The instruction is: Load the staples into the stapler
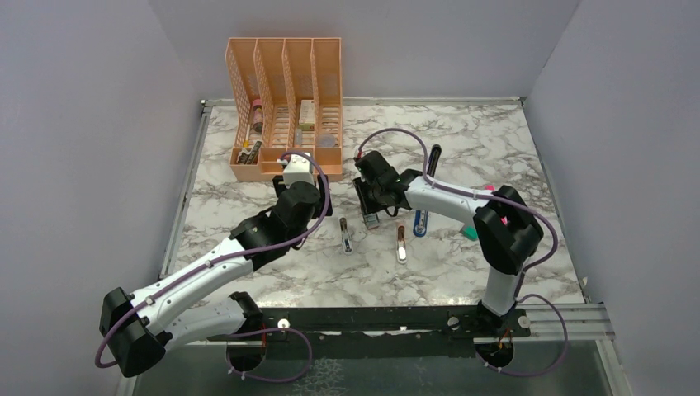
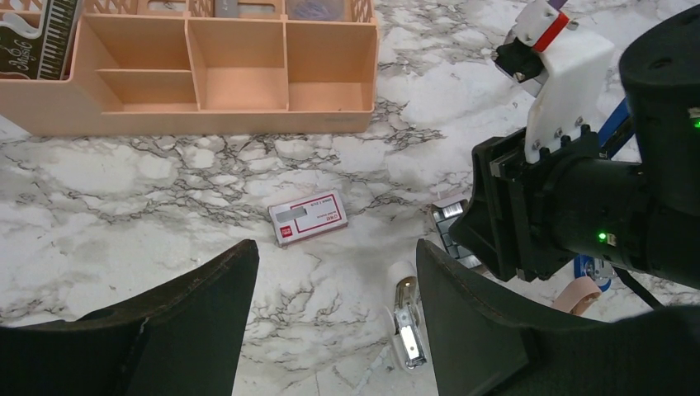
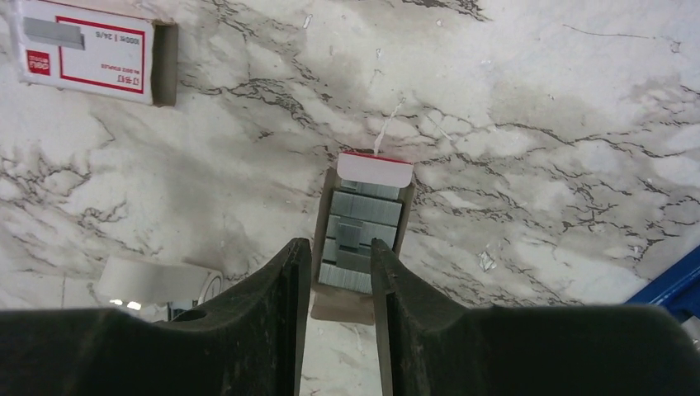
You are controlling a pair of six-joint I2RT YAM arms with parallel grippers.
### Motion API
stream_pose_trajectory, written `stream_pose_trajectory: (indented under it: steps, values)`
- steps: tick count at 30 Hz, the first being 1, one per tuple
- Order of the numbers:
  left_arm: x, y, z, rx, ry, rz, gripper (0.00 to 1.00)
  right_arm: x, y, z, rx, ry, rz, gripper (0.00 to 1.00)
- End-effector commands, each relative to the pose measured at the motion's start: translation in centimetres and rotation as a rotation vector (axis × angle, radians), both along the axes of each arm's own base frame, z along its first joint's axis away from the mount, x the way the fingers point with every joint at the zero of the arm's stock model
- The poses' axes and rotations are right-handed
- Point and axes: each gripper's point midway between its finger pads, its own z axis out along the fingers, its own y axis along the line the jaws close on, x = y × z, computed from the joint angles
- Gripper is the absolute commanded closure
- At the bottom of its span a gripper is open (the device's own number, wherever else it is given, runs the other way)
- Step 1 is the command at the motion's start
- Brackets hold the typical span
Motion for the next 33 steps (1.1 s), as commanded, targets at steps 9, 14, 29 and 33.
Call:
stream_pose_trajectory:
  steps: [9,14,29,33]
  values:
    - [0.0,0.0,0.3,-0.021,-0.013,-0.001,0.29,-0.1,0.0,-2.3,-0.079,0.045,-0.027,0.64]
    - [0.0,0.0,0.2,-0.019,-0.011,-0.001,0.29,-0.2,0.2,-2.7,-0.076,0.057,-0.016,0.63]
    - [0.1,0.0,0.1,-0.016,-0.010,0.000,0.29,0.2,0.3,-3.4,-0.098,0.051,-0.023,0.69]
    - [0.1,0.0,0.2,-0.018,-0.011,0.001,0.29,0.1,0.3,-3.6,-0.104,0.053,-0.020,0.69]
